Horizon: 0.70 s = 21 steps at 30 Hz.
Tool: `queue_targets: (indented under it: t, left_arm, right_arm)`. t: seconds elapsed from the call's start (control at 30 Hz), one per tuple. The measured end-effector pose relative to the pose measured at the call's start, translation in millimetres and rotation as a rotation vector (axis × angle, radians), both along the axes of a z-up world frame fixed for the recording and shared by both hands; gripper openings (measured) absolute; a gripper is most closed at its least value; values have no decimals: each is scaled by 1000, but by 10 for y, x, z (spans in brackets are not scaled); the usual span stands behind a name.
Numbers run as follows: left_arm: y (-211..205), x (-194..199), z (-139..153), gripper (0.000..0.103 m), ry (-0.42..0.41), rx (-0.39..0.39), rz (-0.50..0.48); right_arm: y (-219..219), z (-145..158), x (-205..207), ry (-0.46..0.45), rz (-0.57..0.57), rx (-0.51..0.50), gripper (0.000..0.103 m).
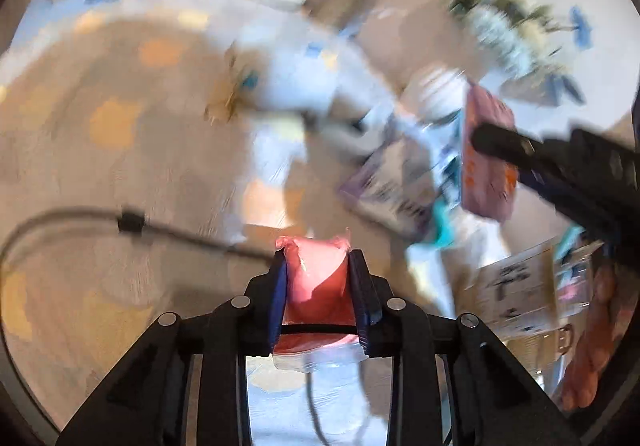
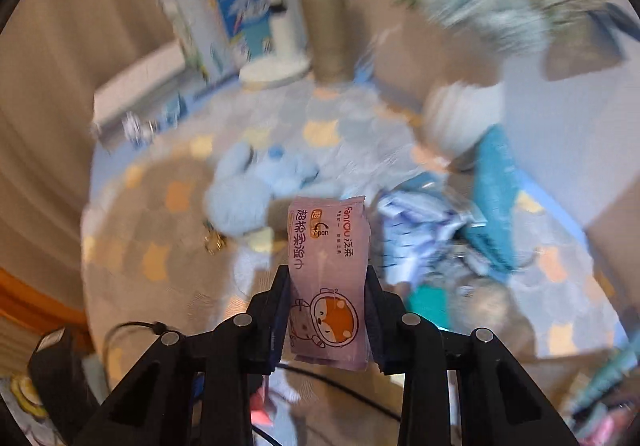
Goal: Organize soft objects
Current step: 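Grasp the pink packet with the left tool while the right tool grasps the lilac tissue pack, then carry both packs to the glass plate and release them inside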
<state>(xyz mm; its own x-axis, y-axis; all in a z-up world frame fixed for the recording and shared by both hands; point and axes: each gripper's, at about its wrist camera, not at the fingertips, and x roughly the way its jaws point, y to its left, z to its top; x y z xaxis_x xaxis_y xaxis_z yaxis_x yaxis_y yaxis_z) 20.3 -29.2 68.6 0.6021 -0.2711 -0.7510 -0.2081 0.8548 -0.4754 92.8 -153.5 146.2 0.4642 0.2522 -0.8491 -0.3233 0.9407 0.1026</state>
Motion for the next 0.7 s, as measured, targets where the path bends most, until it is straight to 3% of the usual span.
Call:
queue_targets:
  t: [0.13,0.27,0.33,0.4,0.53,0.7]
  left_arm:
    - [87,-48,419,26,-144,-21,-9]
    - [72,-240,899,26,-328,122,-18]
    - [6,-225,1090,26,-390,125,-41]
    - [-55,-219,1254,26,-419,85,-90]
    - [-408,-199,1503,26,-490,98,-174]
    - [-993,-255,1730,26,-553,50,-371]
  right_arm:
    - [-280,449,-264,-101,-70,93,33]
    - [-632,847,-546,-207,-159,167,33]
    - [-839,1015,-707,-264,-205,171,33]
    - [-1034,1141,-879,-308,-247,164,33]
    - [-1609,1360,-1342,-375,-396,156,33]
    - [-2172,1467,-1806,-438,-593,80,33]
